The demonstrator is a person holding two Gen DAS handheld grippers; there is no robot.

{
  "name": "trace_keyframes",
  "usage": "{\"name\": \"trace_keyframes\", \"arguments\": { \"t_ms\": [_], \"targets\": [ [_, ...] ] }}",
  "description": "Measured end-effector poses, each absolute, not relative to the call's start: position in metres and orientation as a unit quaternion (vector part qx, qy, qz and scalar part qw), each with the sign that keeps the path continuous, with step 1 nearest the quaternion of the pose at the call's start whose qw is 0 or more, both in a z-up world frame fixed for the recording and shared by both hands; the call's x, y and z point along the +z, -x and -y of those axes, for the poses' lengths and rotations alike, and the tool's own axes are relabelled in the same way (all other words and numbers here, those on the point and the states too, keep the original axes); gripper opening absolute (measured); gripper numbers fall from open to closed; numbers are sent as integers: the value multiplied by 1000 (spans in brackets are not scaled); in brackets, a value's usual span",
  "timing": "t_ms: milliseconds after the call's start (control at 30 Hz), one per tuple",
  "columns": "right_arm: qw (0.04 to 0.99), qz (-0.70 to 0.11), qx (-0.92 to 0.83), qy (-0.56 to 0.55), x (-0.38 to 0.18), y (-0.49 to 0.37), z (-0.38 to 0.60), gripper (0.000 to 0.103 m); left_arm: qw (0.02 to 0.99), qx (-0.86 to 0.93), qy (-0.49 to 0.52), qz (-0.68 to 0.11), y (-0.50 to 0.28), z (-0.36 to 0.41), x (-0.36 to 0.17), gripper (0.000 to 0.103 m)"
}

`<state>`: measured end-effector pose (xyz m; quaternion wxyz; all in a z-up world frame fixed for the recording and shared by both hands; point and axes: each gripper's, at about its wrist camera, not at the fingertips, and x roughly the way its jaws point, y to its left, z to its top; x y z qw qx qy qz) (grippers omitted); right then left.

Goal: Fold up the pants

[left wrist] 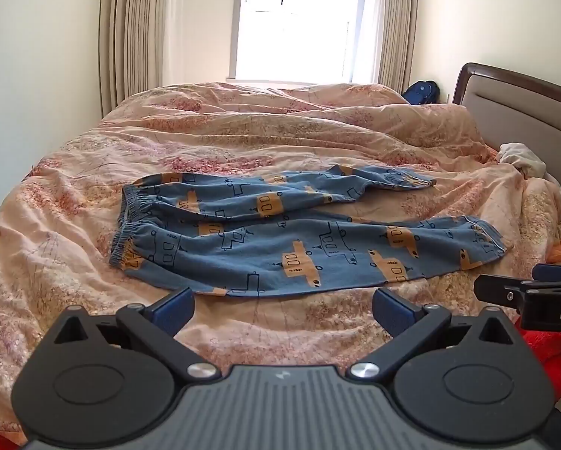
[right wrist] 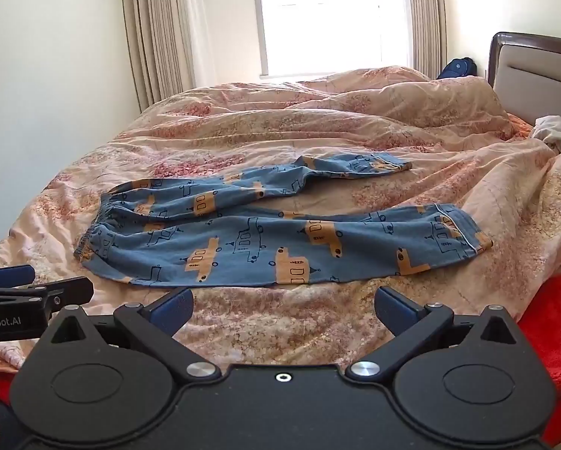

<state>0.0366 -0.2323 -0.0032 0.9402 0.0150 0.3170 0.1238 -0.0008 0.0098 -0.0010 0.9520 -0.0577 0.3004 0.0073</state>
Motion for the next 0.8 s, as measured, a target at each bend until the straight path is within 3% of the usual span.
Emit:
{"name": "trace_keyframes", "arguments": {
  "t_ms": [800],
  "targets": [
    [941, -314, 124, -18, -3, -43, 232, 103, 949, 12, 43, -313, -7, 3, -1, 103]
  ]
}}
